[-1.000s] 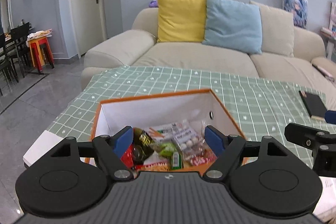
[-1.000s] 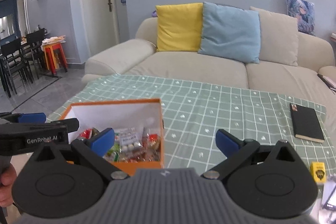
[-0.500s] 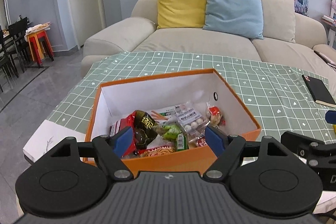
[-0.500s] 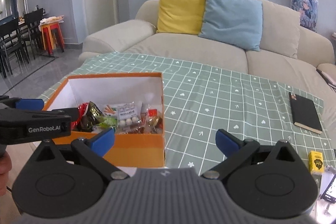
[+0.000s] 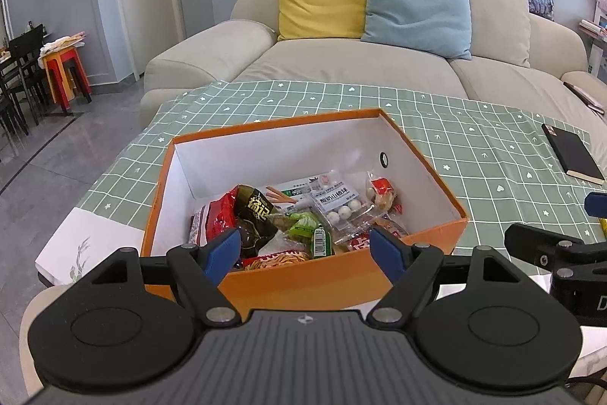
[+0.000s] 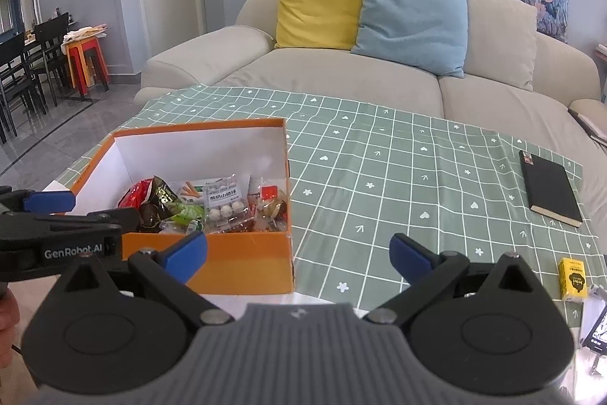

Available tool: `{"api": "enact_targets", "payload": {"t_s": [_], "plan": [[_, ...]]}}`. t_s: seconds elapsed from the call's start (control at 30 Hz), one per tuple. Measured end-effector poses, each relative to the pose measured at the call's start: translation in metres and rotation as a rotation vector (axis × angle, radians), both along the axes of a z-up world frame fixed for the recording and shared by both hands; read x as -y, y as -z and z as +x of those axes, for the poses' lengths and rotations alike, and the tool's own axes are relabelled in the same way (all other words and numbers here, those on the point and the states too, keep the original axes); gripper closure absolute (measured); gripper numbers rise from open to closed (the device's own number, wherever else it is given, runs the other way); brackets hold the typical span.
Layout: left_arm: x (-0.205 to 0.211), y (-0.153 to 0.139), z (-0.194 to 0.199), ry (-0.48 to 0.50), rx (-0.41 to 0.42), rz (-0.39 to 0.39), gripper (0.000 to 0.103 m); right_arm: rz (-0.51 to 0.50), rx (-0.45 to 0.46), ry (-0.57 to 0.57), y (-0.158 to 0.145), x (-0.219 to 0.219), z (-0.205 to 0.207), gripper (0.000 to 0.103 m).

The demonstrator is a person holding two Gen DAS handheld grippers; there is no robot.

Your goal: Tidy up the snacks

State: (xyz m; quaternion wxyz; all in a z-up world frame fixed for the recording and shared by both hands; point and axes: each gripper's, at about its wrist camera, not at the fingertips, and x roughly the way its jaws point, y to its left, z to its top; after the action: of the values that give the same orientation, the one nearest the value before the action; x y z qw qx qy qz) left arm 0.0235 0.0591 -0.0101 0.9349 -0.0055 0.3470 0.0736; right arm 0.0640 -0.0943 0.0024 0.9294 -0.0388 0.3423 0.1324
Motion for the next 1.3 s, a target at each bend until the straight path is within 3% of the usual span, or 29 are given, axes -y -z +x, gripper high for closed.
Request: {"api": "enact_targets", "payload": {"t_s": [1.3], "plan": [[-0.0015, 0.0009, 0.0032, -0.011, -0.026, 0.006, 0.012, -0.001, -0.016, 0.018, 0.0024, 0.0067, 0.0046, 0.004]]}}
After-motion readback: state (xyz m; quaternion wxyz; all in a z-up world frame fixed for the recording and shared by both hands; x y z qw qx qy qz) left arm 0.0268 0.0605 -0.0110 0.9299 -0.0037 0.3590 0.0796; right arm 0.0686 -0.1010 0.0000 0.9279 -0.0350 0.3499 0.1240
